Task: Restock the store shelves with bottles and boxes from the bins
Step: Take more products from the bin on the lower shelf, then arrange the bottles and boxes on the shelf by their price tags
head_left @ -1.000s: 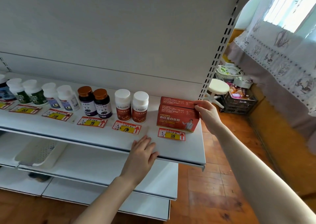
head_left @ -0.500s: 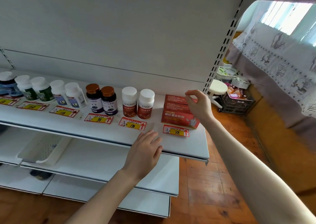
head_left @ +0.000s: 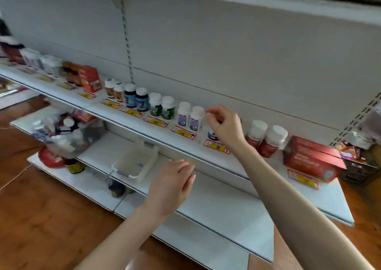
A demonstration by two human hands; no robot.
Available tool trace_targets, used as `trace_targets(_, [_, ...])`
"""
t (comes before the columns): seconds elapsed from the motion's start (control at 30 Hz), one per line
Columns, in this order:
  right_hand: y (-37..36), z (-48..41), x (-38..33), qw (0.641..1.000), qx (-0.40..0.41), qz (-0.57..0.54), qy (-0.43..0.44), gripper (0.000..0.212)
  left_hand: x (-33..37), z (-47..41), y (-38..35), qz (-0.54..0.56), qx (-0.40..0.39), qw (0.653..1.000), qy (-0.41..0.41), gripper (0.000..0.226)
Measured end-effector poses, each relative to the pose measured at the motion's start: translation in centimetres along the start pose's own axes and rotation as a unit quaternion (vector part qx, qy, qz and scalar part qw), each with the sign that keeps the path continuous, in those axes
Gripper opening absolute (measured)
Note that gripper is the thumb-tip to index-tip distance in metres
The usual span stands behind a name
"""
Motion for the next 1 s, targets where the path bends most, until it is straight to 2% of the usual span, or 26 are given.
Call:
trace_targets(0.27, [-15.3, 0.6, -13.2, 0.988, -0.122, 0.009, 0.093, 0.018, -9.3, 9.4, 13.5, -0.071, 0.024, 0.99, 0.117, 0.026])
trace_targets(0.37, [-20.5, 0.5, -18.0, 0.977, -0.162, -0.003, 0.139, 0.018, -12.5, 12.8, 17.2, -0.096, 0.045, 0.977, 0.187, 0.03])
trace_targets(0.5, [-27.8, 0.3, -23.7, 0.956, -0.226, -0.001, 0.188, 0.02, -16.7, 16.0, 21.2, -0.123, 0.065, 0.954, 0.266, 0.025])
trace_targets(0.6, [-33.7, -0.2, -27.0, 0.941, -0.257, -0.011, 0.218, 0.019, -20.7, 17.8, 23.6, -0.139, 0.075, 0.937, 0.312, 0.032])
trace_targets(0.7, [-39.5, -1.2, -29.4, 0.929, -0.293, -0.016, 0.224, 0.021, -25.0, 18.4, 25.7, -0.158, 0.089, 0.925, 0.335, 0.023])
trace_targets(0.87, [-49.0, -5.2, -32.2, 0.917, -0.345, -0.008, 0.199, 0.023, -34.1, 17.5, 29.3, -0.175, 0.082, 0.904, 0.38, 0.031])
trace_targets(1.0, [-55.1, -9.1, -33.9, 0.913, -0.364, 0.003, 0.182, 0.024, -40.6, 15.5, 31.9, -0.182, 0.079, 0.901, 0.385, 0.013])
Point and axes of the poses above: each hand's wrist, its own z-axis away from the middle knuckle, its own y-axis out of the back of the hand, x = y × z, the point moved 3 cm from there along -z, towards the middle knuckle, and after that the axes turned 15 degrees about z, right-handed, at the moved point
